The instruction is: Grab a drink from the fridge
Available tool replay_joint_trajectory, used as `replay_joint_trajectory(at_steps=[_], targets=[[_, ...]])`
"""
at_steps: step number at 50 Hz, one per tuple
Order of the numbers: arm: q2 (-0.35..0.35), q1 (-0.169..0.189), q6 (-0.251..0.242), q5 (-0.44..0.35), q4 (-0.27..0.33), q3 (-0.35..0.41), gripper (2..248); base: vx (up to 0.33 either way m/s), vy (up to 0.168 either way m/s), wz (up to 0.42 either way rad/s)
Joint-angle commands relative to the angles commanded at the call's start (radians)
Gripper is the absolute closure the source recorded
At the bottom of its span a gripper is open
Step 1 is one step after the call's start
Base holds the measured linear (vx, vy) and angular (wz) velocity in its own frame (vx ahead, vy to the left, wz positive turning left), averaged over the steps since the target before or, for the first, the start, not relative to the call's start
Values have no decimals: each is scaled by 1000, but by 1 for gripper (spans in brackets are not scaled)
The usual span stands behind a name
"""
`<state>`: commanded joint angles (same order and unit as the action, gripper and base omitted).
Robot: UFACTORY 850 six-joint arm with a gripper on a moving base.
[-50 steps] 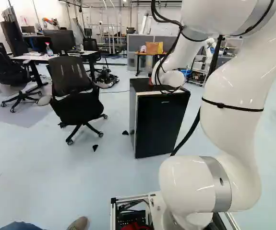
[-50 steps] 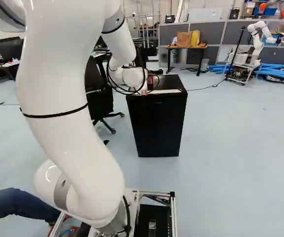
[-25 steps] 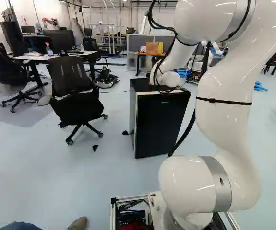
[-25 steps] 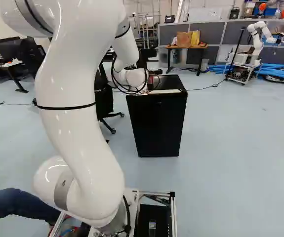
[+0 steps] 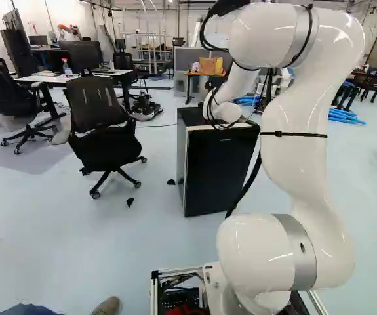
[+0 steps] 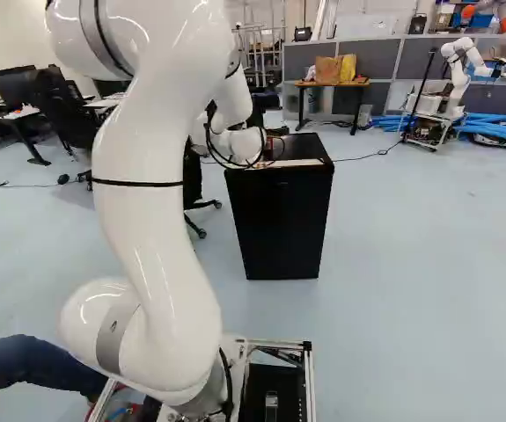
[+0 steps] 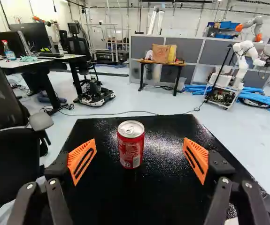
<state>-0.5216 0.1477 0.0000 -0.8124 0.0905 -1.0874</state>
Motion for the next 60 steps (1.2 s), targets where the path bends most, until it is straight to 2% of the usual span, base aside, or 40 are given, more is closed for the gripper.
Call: replay_joint_trajectory(at_steps=[28,45,60], targets=[[-130,-6,0,-74,0,-106,3,0,0,0],[-193,-3,0,-84,0,-152,3,0,0,0],[-196,-3,0,-84,0,-156,3,0,0,0]])
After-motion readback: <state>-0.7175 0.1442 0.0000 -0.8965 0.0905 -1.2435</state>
